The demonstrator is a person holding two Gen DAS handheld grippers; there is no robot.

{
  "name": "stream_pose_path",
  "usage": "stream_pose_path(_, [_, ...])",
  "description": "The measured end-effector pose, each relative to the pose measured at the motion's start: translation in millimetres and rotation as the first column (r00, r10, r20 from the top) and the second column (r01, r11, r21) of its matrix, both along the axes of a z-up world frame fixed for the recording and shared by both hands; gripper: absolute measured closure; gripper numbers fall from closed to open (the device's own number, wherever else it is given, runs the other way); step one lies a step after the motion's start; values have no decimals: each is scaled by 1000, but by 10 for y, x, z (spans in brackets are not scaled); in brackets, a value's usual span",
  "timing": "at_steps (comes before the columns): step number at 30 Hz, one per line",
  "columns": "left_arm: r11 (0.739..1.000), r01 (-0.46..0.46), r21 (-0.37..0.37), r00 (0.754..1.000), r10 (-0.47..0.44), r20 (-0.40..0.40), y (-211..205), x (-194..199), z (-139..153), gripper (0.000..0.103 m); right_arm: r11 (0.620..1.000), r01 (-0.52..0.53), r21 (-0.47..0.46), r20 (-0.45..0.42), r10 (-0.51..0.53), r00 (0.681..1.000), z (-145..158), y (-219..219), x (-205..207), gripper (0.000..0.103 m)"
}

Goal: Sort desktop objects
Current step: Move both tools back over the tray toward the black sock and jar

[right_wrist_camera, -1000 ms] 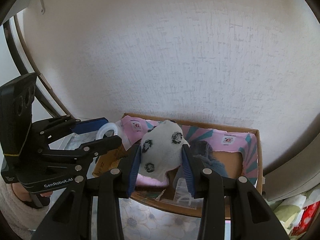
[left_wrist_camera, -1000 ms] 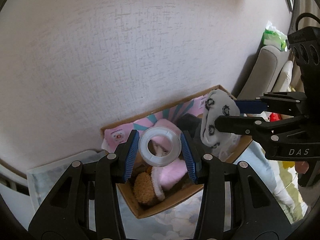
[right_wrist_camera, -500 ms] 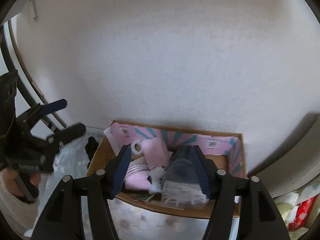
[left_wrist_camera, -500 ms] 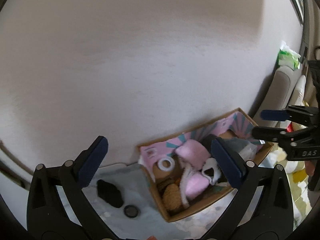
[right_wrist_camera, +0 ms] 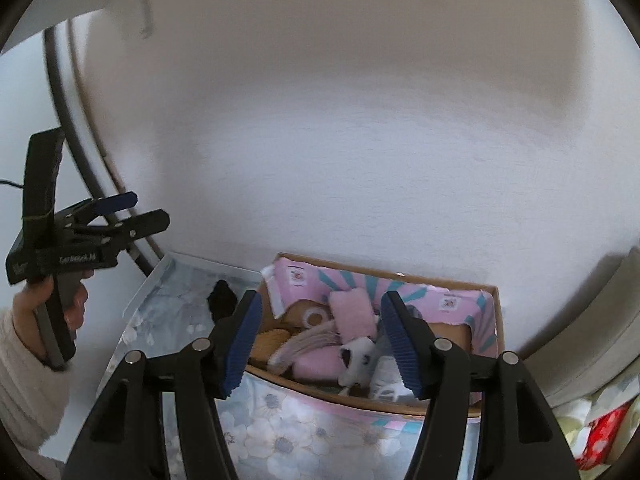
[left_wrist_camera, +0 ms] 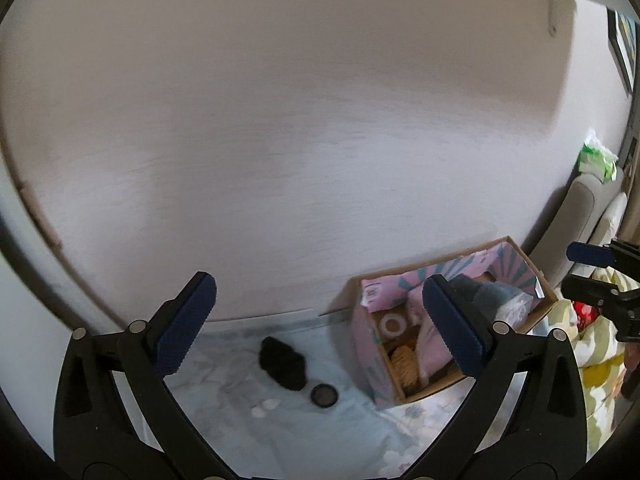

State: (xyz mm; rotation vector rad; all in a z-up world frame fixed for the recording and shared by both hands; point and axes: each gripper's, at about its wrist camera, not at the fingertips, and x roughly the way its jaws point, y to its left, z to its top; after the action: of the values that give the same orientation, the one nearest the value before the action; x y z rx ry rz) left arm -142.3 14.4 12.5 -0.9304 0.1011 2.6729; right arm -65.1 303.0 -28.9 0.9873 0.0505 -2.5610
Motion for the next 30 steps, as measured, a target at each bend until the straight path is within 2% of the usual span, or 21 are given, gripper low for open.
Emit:
stream_pose_path(7, [999,-36,-16,999,35,-34,-388,93,122,0,999,-40,27,-24,41,999,316,-460,184,45])
stream_pose_path(11, [999,-40,-12,999,40,-11,-545,13,28,0,994,-105,-10,-10,105,994,342,-785,240,45])
stream_pose_path(14, [1000,-21,5,999,20,28,-616,-58,-184,0,992,-124,-11,18,125,992,183,-1060,268,45])
stream_pose_path(16, [1000,1,-10,998,0,63,-612,-129,-444,0,993,-115,-3,68,115,991,-83,-1255,286,45])
stream_pose_path(18, [999,27,-29,994,-24,109,-579,-222,-773,0,995,-102,-1,114,102,988,-486,-1440,346,45])
stream_pose_path(20, [999,47,-24,988,-43,151,-559,-313,-1042,0,995,-100,12,171,96,981,-936,-1606,412,45])
stream_pose_path(23, [997,75,0,972,-73,221,-508,-532,-1418,2,993,-102,51,195,91,977,-1532,-1805,560,45])
stream_pose_path(26, [996,85,-6,966,-81,244,-469,-728,-1667,3,996,-66,57,200,53,978,-1894,-1911,562,45])
stream_pose_path(30, [994,106,-2,960,-101,262,-396,-876,-1941,3,995,10,99,160,-25,987,-2098,-2004,392,45])
